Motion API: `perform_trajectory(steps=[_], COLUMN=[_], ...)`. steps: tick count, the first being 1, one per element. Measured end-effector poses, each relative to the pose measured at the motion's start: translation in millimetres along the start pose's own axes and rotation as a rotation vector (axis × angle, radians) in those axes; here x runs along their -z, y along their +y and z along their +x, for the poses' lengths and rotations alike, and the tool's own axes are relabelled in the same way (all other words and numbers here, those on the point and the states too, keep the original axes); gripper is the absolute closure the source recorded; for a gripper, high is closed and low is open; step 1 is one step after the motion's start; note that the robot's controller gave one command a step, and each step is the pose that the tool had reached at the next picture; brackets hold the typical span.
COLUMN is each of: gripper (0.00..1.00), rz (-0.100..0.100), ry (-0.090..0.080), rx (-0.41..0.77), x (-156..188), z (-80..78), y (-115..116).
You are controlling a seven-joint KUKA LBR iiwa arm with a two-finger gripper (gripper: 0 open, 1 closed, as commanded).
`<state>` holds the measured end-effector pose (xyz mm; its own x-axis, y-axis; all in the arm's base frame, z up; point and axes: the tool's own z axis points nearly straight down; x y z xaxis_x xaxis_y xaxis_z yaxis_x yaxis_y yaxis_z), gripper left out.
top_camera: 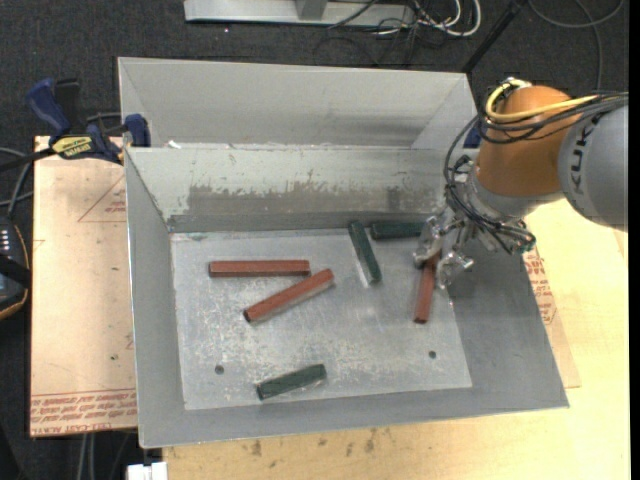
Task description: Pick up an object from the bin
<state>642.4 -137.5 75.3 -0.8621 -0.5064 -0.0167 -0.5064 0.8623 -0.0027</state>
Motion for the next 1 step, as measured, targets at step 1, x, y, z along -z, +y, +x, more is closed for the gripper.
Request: perform_trajectory(steps=[1], gripper=[1.00], rz=[-0.001], ry=[0.012], rx=[0.086], x=[135.7], z=[-7.3], y=[-6.9])
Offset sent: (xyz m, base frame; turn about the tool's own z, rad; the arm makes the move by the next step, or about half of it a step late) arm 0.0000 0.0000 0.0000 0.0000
